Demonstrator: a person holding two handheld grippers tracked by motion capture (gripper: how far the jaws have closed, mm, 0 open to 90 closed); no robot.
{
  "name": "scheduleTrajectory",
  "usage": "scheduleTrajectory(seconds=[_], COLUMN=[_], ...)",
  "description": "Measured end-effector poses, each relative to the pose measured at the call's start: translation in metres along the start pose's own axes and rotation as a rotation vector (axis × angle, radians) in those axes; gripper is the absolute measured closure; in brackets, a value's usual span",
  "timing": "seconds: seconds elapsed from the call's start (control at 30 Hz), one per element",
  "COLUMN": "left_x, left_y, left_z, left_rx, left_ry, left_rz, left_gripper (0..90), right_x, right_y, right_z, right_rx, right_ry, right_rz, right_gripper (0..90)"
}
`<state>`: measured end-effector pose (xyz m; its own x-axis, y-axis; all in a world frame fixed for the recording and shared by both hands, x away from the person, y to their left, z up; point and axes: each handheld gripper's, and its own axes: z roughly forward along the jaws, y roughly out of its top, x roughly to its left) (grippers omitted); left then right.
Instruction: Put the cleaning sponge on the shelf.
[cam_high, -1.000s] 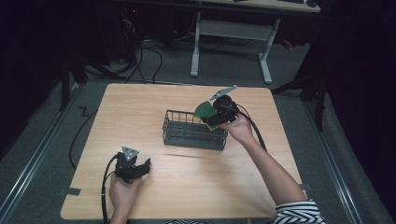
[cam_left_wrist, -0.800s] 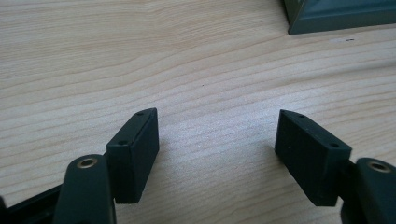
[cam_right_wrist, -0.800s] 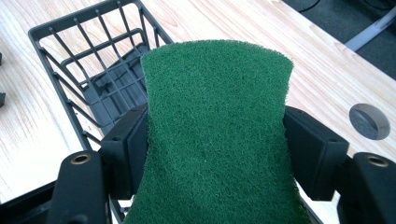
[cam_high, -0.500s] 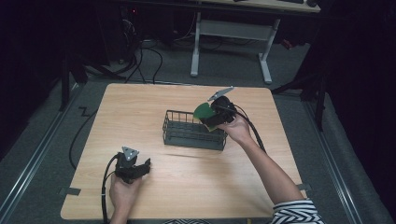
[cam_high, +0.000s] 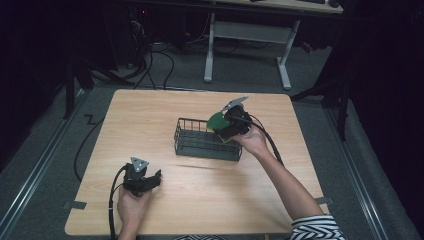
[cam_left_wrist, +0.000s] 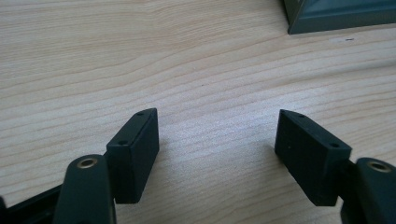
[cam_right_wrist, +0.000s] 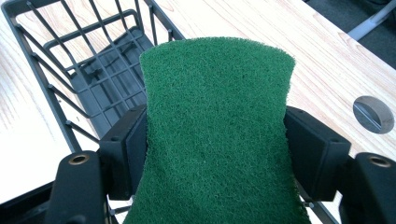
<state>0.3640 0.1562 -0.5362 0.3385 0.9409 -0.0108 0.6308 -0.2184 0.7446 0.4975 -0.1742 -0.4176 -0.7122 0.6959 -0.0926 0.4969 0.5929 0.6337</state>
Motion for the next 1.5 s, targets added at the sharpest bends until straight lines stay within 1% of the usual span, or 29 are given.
scheduleTrajectory(seconds=[0.13, 0.2, 0.6, 0.63, 0.83, 0.9, 1.1, 1.17, 1.23, 1.5], left_x=[0.0, 0.0001, 0.0001, 0.0001, 0.0001, 0.0001, 0.0002, 0.0001, 0.0001, 0.0001], left_y=[0.0, -0.0001, 0.0, 0.0, 0.0, 0.0, 0.0, 0.0, 0.0, 0.0], left_z=[0.0, 0.0001, -0.0001, 0.0, -0.0001, -0.0001, -0.0001, 0.0, -0.0001, 0.0], left_rx=[0.0, -0.001, 0.0, 0.0, 0.0, 0.0, 0.001, 0.0, 0.0, 0.0], left_ry=[0.0, 0.0, -0.001, -0.001, 0.0, 0.0, 0.0, 0.0, 0.0, -0.001], left_rz=[0.0, -0.001, -0.001, -0.001, -0.001, -0.001, 0.0, -0.001, -0.001, -0.001], left_gripper=[31.0, 31.0, 31.0, 31.0, 31.0, 31.0, 31.0, 31.0, 31.0, 31.0], right_x=[0.0027, 0.0025, 0.0044, 0.0045, 0.0055, 0.006, 0.0062, 0.0063, 0.0064, 0.0086], right_y=[-0.0017, -0.0023, -0.0061, -0.0062, -0.0066, -0.0075, -0.0096, -0.01, -0.0101, -0.009], right_z=[0.0013, 0.0015, 0.0061, 0.0062, 0.0059, 0.0055, 0.0045, 0.0048, 0.0053, 0.0067], right_rx=[0.001, -0.003, 0.025, 0.024, 0.027, 0.027, 0.019, 0.019, 0.017, 0.012], right_ry=[-0.013, -0.013, -0.017, -0.02, -0.016, -0.019, -0.002, 0.006, 0.014, 0.026], right_rz=[-0.011, -0.011, -0.009, -0.016, -0.016, -0.026, -0.024, -0.014, -0.015, -0.012], right_gripper=[29.3, 29.3, 27.1, 27.1, 27.4, 27.2, 27.0, 26.8, 26.6, 25.8])
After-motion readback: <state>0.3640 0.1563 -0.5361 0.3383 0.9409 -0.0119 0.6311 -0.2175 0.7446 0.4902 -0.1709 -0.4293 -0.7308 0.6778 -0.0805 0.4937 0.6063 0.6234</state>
